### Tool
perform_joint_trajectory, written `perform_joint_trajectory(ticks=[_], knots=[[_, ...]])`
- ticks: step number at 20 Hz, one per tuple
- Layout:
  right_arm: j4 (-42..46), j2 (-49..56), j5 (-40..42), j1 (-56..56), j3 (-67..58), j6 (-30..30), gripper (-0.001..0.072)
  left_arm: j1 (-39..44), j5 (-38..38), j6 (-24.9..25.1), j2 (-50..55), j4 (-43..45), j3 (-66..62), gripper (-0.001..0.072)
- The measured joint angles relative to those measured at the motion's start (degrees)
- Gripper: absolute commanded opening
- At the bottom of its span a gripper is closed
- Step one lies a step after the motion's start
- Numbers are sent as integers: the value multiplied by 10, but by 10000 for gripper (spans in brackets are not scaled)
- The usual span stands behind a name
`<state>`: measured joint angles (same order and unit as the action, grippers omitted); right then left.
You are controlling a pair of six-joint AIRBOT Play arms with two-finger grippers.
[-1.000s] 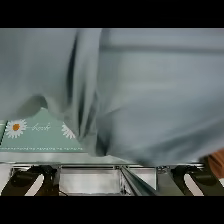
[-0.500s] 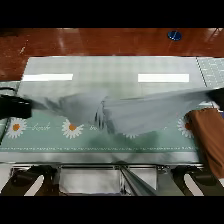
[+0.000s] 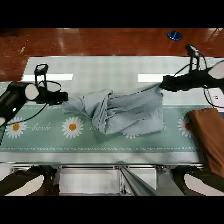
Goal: Fold the shirts.
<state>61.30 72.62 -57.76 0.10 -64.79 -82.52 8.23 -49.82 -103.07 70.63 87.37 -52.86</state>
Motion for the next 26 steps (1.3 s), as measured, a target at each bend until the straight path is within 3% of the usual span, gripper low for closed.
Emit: perform_joint_trajectory(ticks=[1, 2, 7, 12, 14, 20, 23, 26], knots=[[-12, 37, 12, 0, -23, 0, 307, -3, -4, 0, 36, -16, -31, 369], [-19, 68, 18, 0, -44, -2, 420, -5, -20, 0, 73, -31, -68, 506], [-24, 138, -31, -40, -155, -10, 416, -45, -157, 58, 179, -57, -252, 505], [65, 59, -138, -186, -162, -11, 410, -184, -224, 67, 143, -81, -296, 503], [79, 2, -139, -246, -82, -11, 410, -227, -235, 93, 119, -170, -228, 504], [-29, -156, -70, -319, 264, 48, 410, -212, -213, 313, 93, -518, 48, 504], [-80, -185, -56, -327, 359, 79, 410, -171, -165, 379, 111, -608, 91, 504], [-98, -196, -55, -330, 398, 95, 410, -133, -129, 413, 138, -652, 91, 504]])
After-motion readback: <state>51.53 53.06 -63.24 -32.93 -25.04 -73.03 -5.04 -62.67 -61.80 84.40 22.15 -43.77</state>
